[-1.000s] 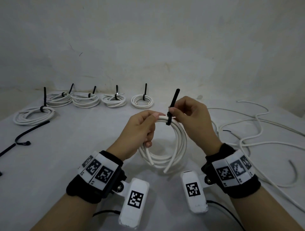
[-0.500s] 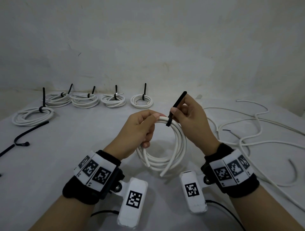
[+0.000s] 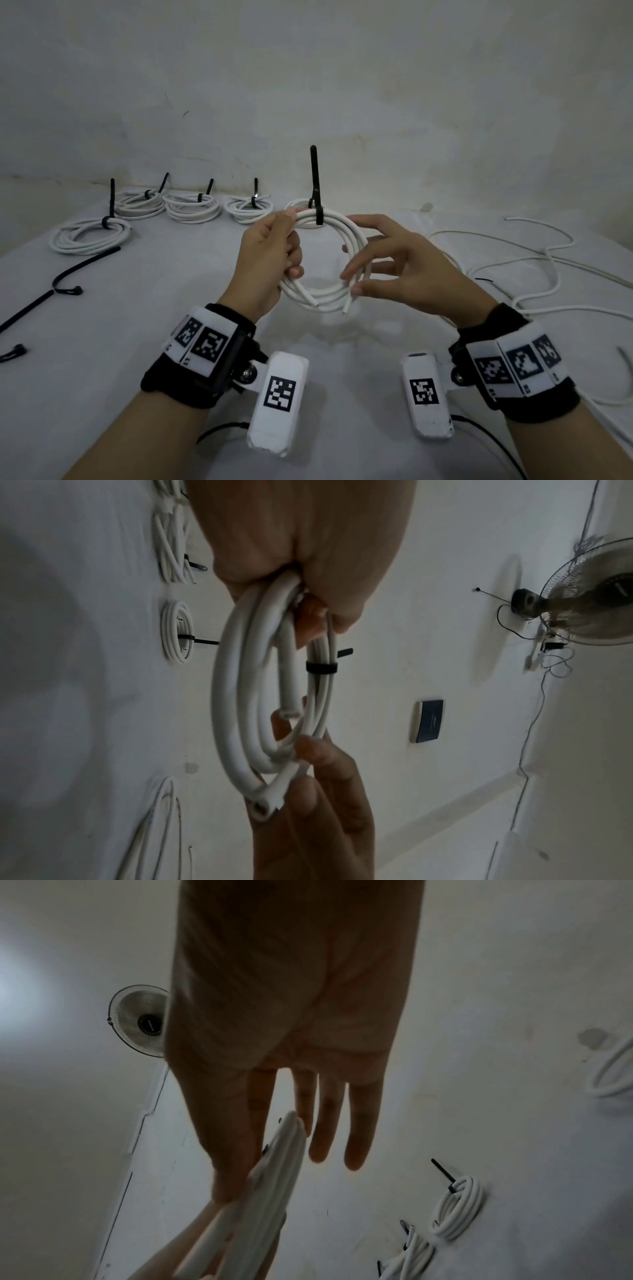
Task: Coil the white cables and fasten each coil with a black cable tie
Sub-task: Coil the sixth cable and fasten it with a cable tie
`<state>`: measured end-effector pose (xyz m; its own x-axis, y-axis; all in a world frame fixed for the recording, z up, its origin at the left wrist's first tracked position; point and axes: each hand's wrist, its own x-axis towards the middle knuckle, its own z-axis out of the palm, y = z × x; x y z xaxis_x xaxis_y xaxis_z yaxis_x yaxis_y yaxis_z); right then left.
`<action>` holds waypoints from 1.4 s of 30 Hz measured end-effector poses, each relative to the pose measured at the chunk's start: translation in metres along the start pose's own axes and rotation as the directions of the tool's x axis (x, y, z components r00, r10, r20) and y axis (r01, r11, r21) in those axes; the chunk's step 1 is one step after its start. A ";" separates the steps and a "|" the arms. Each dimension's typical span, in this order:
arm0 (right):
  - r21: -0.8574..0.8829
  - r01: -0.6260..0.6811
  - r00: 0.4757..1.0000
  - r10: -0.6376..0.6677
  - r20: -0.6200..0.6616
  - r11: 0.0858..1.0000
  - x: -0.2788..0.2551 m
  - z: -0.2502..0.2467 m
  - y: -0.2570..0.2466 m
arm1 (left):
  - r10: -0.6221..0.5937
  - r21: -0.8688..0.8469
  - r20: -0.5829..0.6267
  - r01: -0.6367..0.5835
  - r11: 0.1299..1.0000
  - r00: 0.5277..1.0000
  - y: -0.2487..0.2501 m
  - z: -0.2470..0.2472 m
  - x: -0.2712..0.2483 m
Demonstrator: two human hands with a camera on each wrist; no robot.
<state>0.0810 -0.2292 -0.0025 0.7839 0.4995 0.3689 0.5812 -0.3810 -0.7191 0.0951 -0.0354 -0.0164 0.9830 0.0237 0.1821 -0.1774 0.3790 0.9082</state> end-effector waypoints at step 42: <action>0.362 -0.082 0.820 0.269 -0.505 0.929 0.015 0.014 0.008 | -0.148 0.196 0.277 0.094 0.976 0.950 -0.009 0.009 -0.009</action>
<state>0.0943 -0.2140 -0.0107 0.9097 -0.0855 0.4063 0.3963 -0.1134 -0.9111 0.0876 -0.0474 -0.0229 0.9465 -0.2894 0.1431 -0.0896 0.1904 0.9776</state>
